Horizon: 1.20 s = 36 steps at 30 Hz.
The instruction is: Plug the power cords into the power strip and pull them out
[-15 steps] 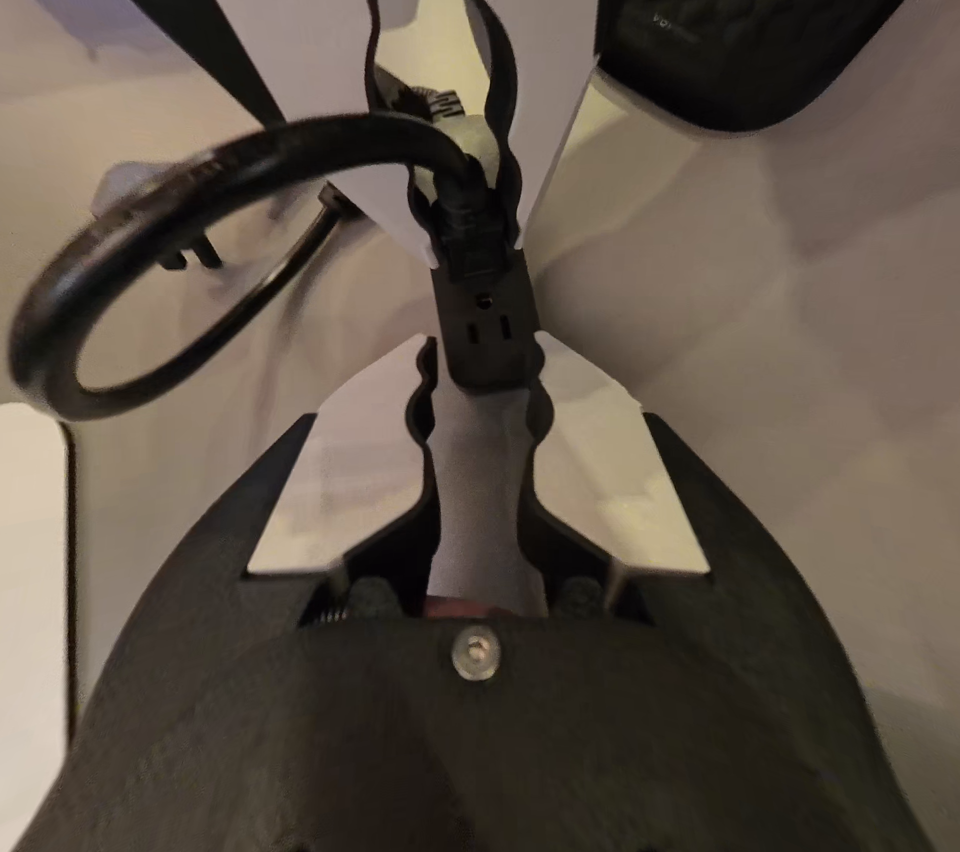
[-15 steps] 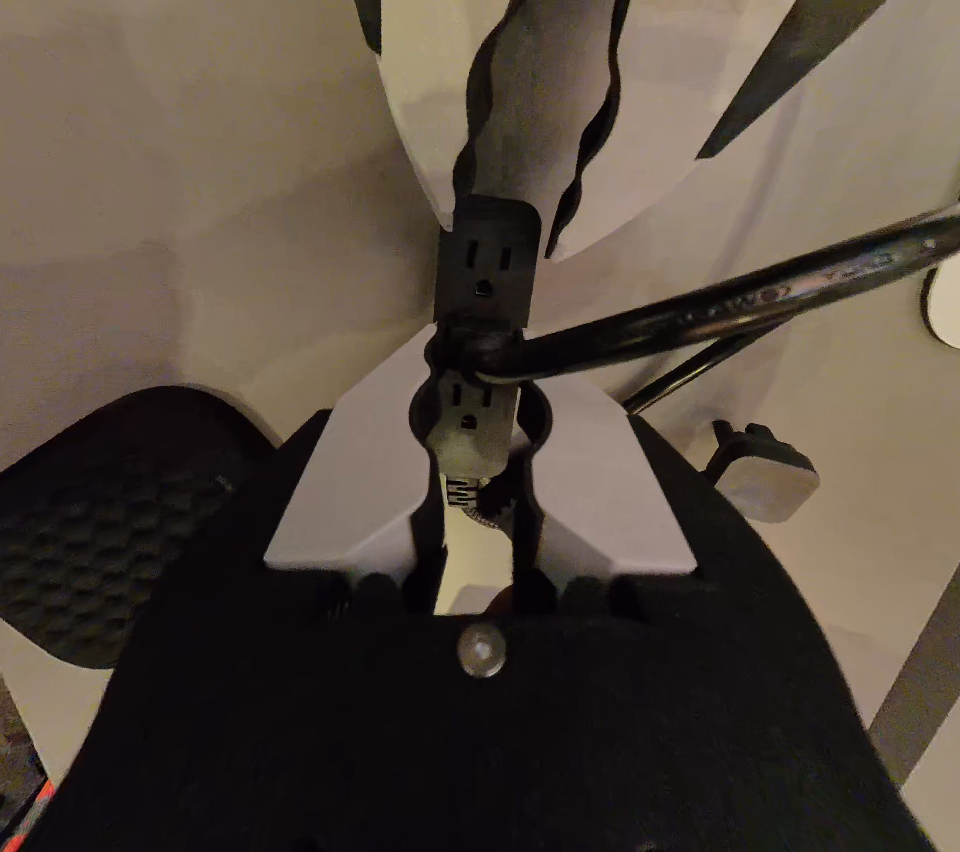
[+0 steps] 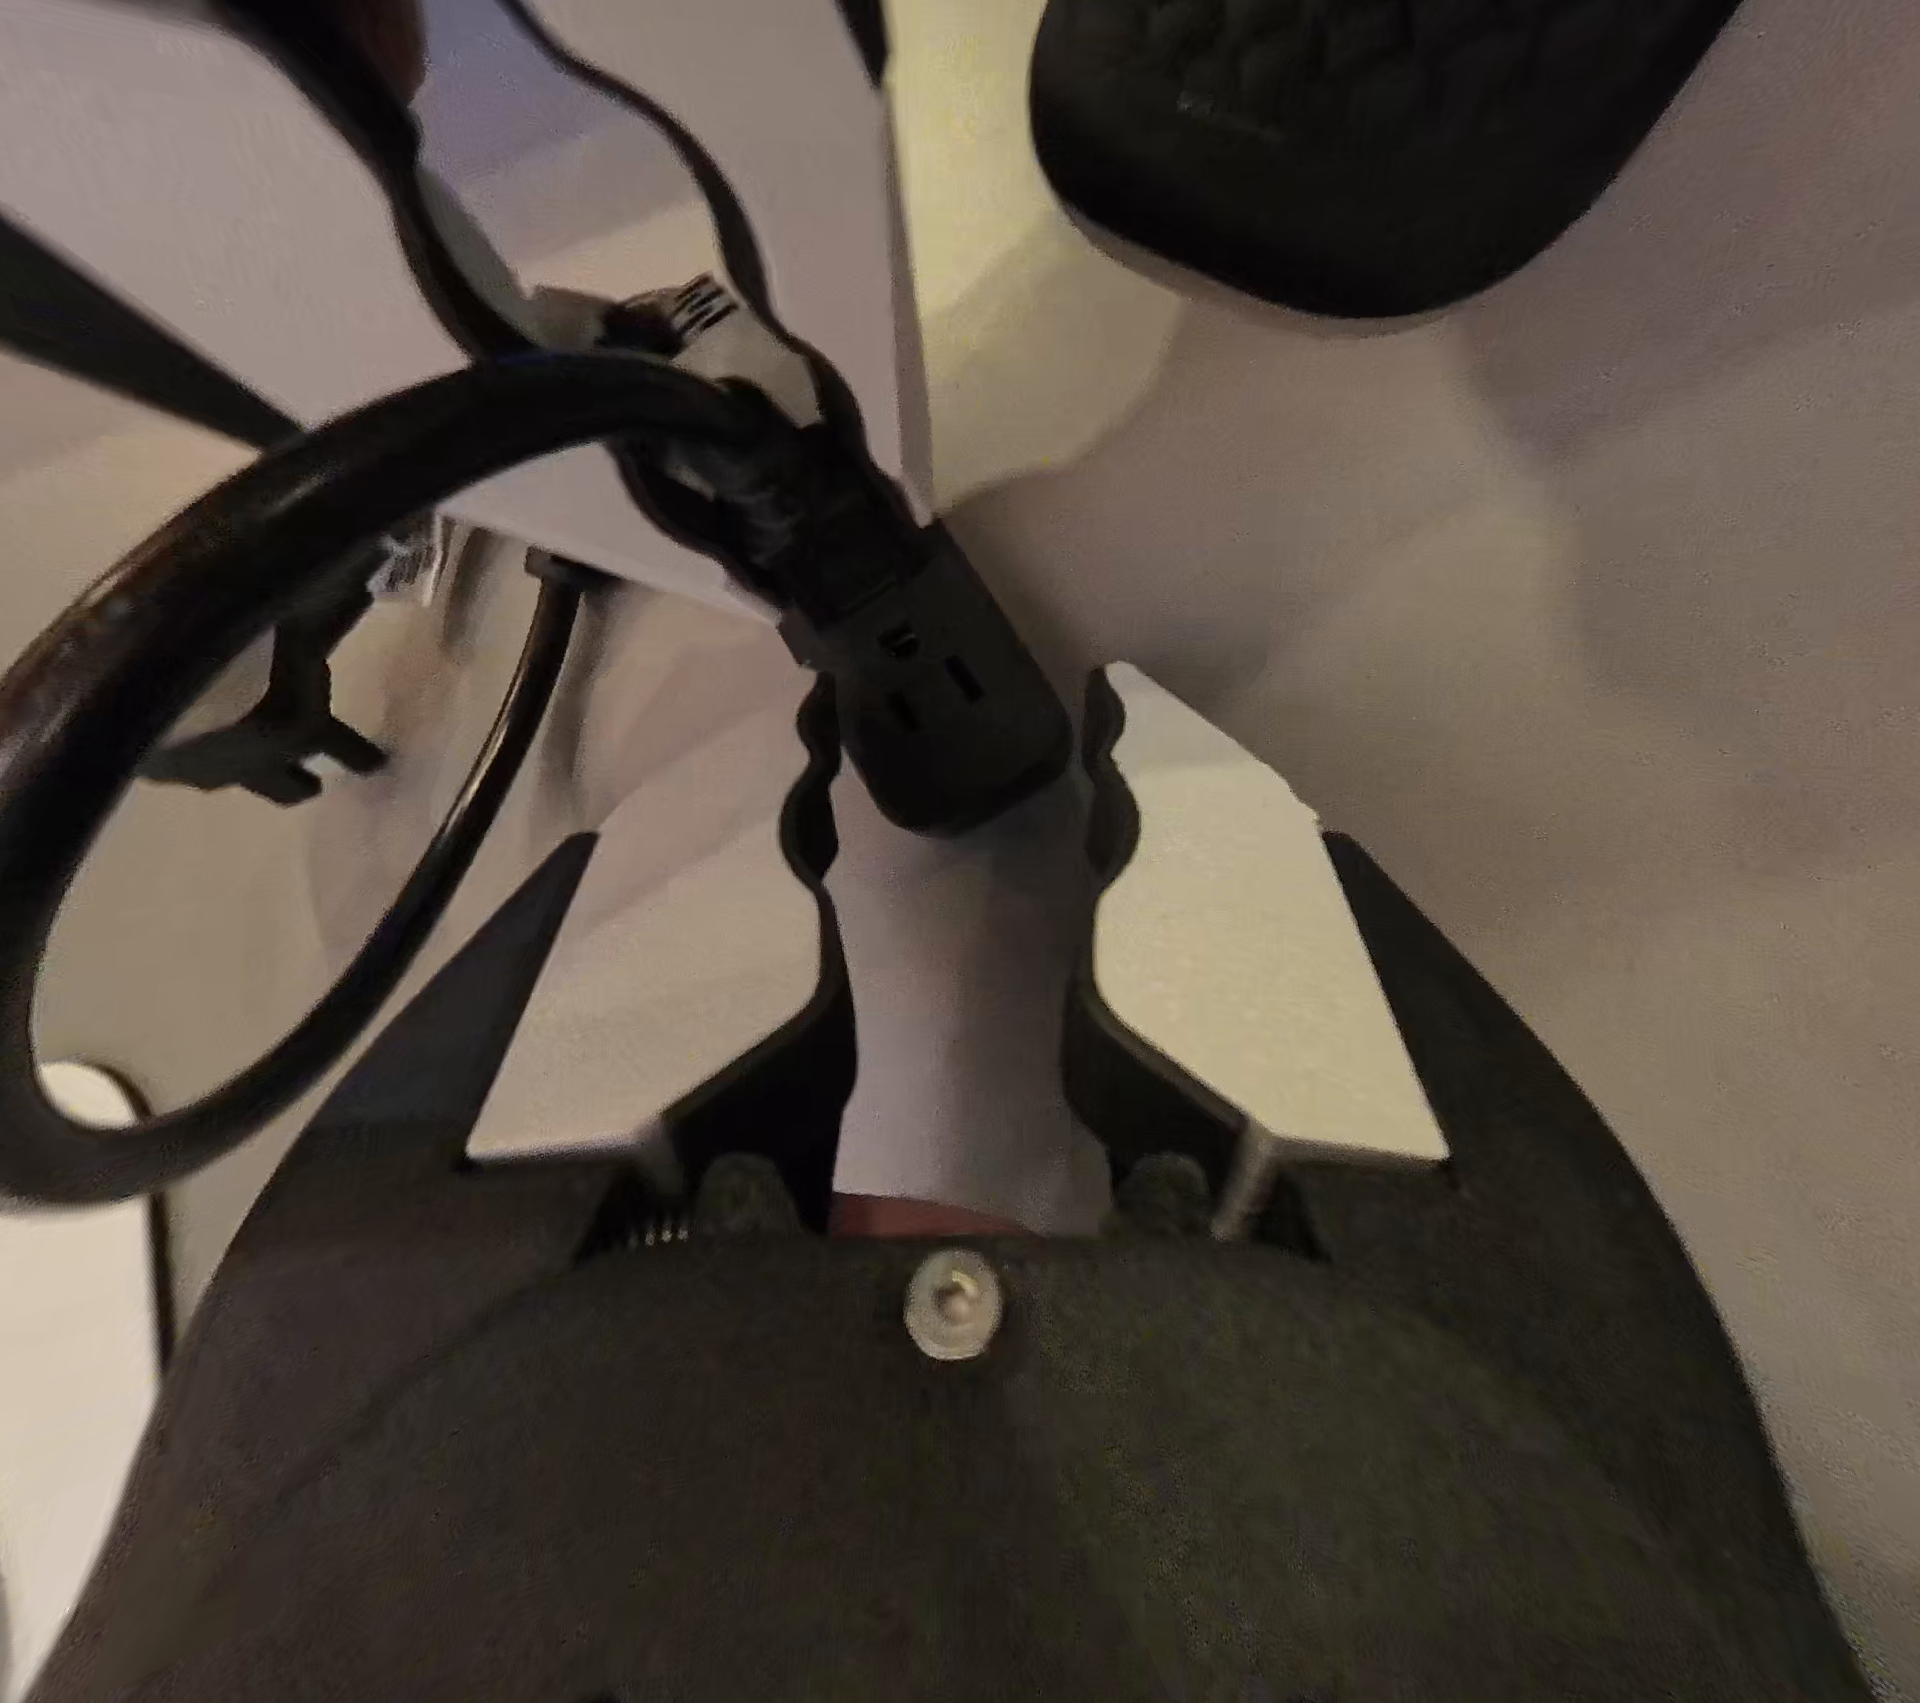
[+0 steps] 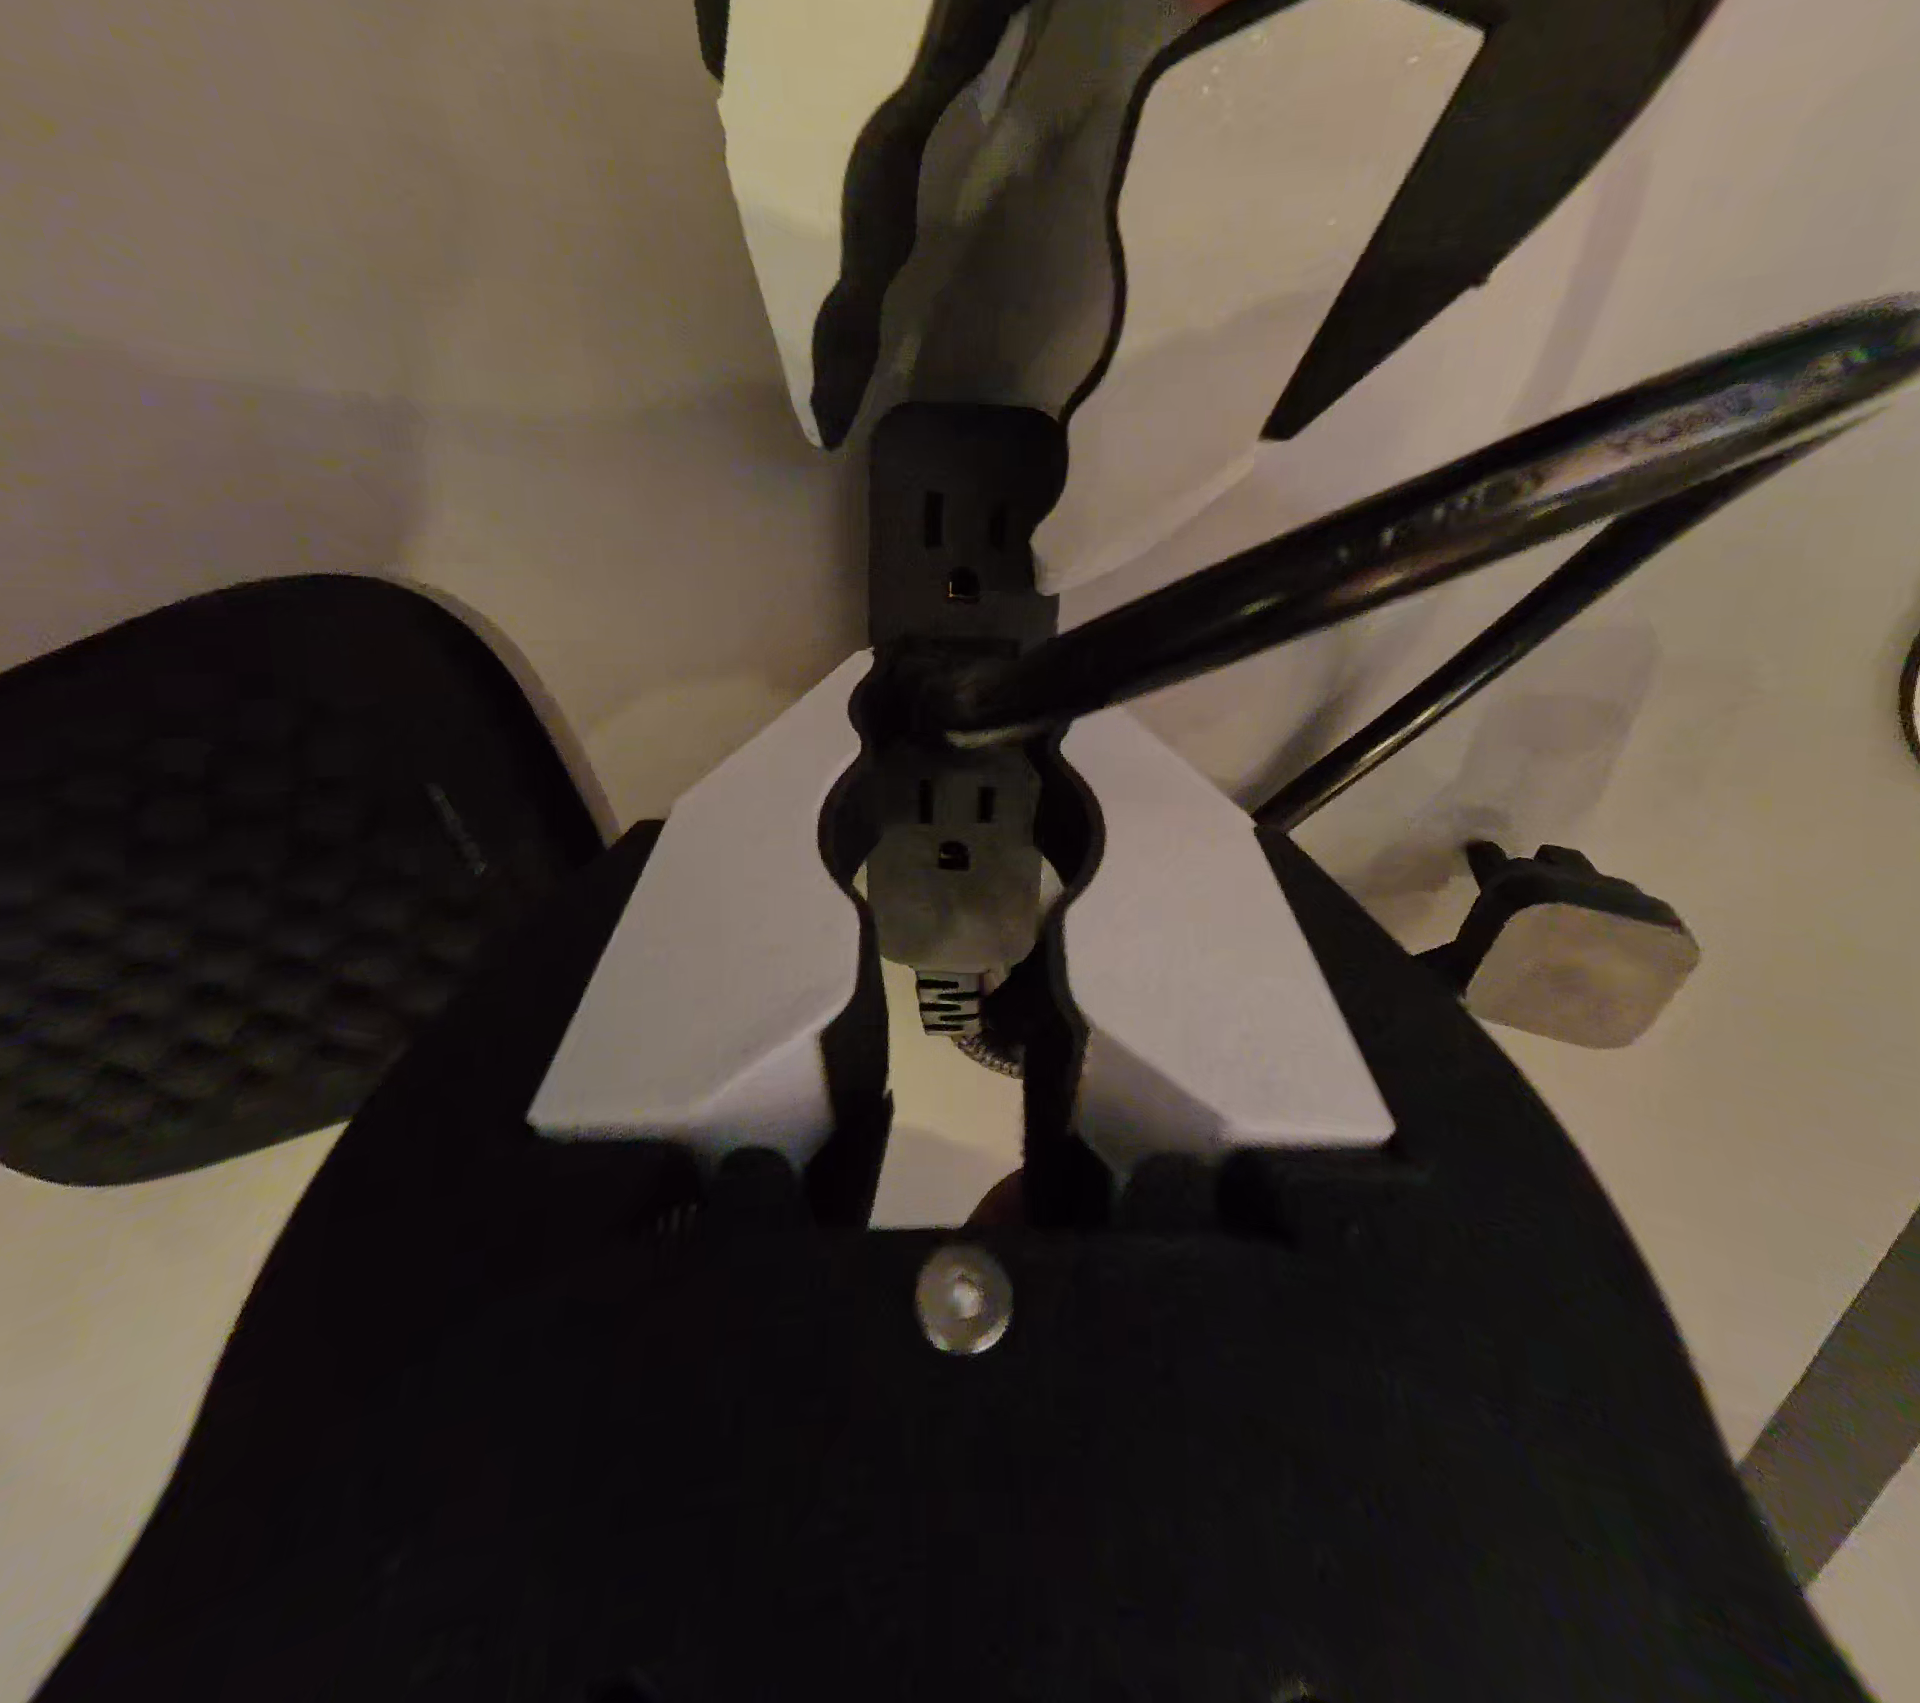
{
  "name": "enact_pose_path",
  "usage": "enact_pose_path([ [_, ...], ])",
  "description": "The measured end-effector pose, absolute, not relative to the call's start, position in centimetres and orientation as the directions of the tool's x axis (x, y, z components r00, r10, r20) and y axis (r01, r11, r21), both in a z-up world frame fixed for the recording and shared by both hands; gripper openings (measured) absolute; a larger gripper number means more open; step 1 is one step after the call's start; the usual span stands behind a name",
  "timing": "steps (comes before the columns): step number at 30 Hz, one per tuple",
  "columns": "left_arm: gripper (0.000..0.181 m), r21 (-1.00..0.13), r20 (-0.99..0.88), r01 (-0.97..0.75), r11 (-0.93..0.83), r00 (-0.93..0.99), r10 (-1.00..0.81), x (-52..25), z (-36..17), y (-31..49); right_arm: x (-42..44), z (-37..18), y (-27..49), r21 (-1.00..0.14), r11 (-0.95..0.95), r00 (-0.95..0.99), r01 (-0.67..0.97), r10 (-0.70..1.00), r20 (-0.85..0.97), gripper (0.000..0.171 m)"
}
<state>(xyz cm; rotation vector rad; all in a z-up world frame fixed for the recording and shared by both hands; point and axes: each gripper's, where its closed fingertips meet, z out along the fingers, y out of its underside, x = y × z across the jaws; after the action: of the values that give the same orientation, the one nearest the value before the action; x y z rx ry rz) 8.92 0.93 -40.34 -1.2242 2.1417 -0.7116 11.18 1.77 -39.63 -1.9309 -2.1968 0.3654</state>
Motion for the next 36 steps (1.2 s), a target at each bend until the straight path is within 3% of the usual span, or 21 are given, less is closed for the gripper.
enact_pose_path([
  [5,0.038,-0.618,-0.294,-0.564,0.549,-0.481,-0.826,9.6,-41.1,-0.6,12.5,-39.6,1.1,-0.294,0.17,-0.187,0.941,0.982,-0.031,0.023],
  [13,0.03,-0.554,-0.36,-0.596,0.581,-0.458,-0.813,10.1,-41.1,-0.2,12.8,-39.6,1.0,-0.3,0.167,-0.184,0.939,0.983,-0.028,0.023],
  [23,0.033,-0.452,-0.468,-0.622,0.64,-0.445,-0.763,10.8,-41.5,0.0,13.8,-40.5,1.1,-0.187,0.12,-0.125,0.975,0.992,-0.013,0.026],
  [28,0.034,-0.355,-0.53,-0.622,0.698,-0.481,-0.698,10.6,-41.7,0.1,13.7,-40.5,1.2,-0.187,0.106,-0.111,0.977,0.994,-0.017,0.023],
  [36,0.035,-0.303,-0.54,-0.626,0.718,-0.508,-0.671,10.5,-41.8,0.2,13.8,-40.5,1.2,-0.117,0.14,-0.142,0.983,0.99,-0.013,0.023],
])
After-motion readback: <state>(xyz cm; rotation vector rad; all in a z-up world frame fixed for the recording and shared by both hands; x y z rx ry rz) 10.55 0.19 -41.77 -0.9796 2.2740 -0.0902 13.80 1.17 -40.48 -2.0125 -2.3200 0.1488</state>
